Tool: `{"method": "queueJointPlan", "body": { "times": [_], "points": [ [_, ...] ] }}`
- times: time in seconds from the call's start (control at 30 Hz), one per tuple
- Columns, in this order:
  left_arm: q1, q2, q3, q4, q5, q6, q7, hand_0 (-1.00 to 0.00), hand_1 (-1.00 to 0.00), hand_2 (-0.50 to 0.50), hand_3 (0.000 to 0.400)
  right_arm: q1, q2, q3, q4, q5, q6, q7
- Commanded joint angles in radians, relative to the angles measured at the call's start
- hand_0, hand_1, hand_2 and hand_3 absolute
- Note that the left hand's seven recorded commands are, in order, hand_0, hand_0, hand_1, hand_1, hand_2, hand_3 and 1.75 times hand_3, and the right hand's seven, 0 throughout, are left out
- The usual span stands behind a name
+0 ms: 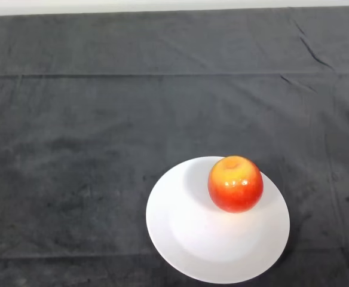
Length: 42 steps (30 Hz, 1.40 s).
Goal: Move the apple to the plate
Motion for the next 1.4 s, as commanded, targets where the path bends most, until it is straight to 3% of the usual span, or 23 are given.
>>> {"method": "queueJointPlan", "body": {
  "times": [0.03,1.4],
  "points": [
    [0.029,0.015,0.030,-0.021,-0.010,-0.028,0.011,0.00,0.00,0.00,0.000,0.008,-0.024,-0.0087,-0.012,0.0040,-0.006,-0.0033],
    [0.028,0.011,0.016,-0.033,-0.005,-0.010,0.008,0.00,0.00,0.00,0.000,0.008,-0.024,-0.0086,-0.012,0.0037,-0.006,-0.0030]
  ]
}}
